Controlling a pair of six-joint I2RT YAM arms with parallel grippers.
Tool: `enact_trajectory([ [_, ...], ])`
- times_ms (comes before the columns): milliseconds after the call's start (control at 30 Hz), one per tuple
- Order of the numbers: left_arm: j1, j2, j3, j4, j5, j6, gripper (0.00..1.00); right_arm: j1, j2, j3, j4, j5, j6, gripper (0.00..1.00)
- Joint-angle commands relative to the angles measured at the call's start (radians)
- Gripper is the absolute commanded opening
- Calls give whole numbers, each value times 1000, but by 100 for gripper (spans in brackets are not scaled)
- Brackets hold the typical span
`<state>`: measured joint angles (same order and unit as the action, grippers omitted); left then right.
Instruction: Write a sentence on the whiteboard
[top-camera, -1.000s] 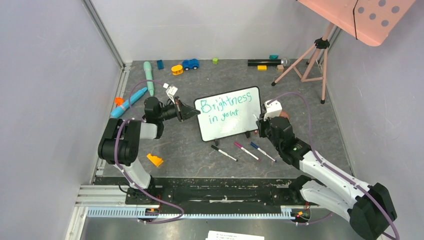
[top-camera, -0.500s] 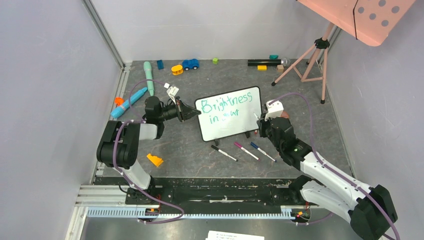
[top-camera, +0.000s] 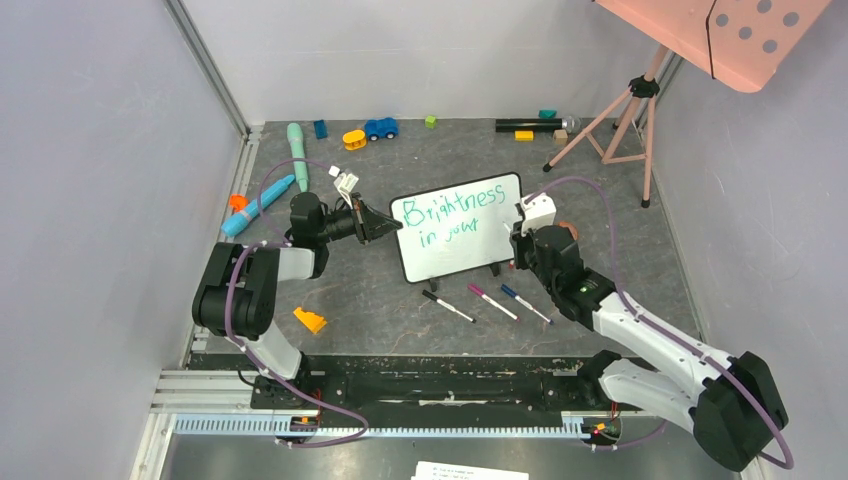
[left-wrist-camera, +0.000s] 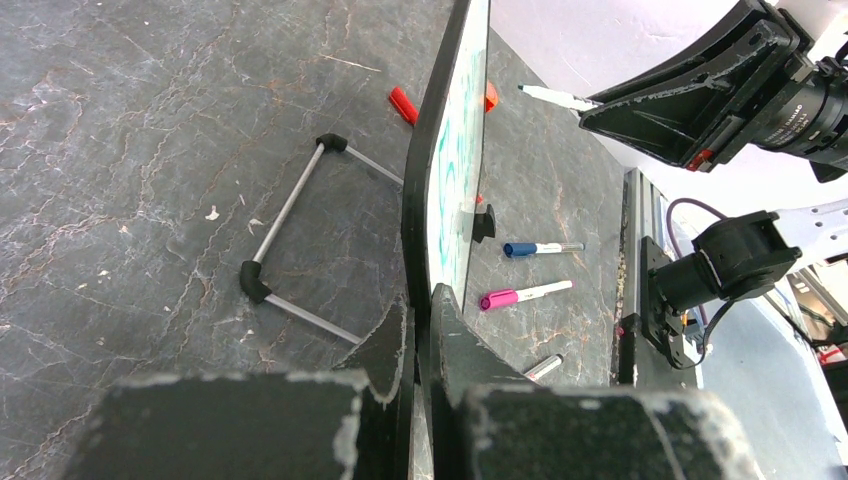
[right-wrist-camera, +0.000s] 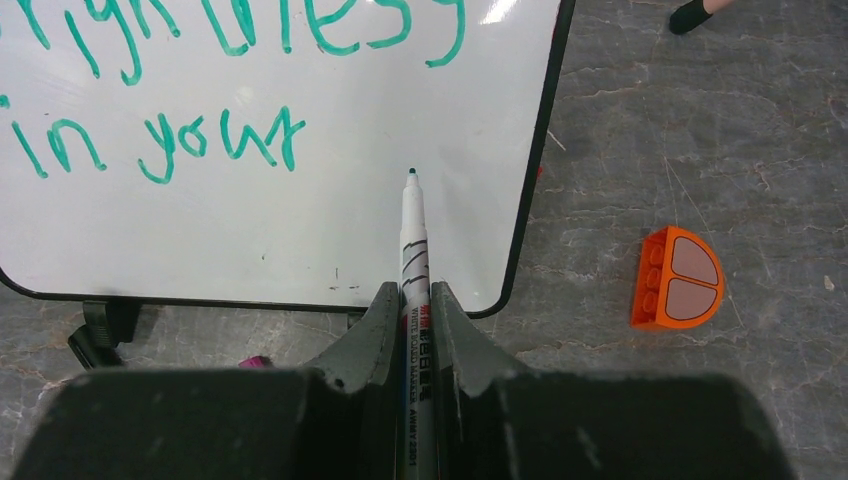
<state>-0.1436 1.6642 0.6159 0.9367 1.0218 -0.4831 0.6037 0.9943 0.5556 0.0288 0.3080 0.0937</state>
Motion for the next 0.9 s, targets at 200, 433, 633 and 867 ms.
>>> enact_trajectory([
  [200, -11, -1, 2, -16, -11, 126, 2, -2, 54, 65, 20, -162, -37, 0],
  [433, -10, -1, 4, -24, -14, 129, 2, -1, 68, 51, 28, -249, -15, 0],
  [633, -11, 2, 8, -20, -10, 126, 2, 116, 83, 19, 74, -231, 22, 0],
  [867, -10, 3, 7, -13, -6, 123, 2, 203, 132, 25, 92, -130, 53, 0],
])
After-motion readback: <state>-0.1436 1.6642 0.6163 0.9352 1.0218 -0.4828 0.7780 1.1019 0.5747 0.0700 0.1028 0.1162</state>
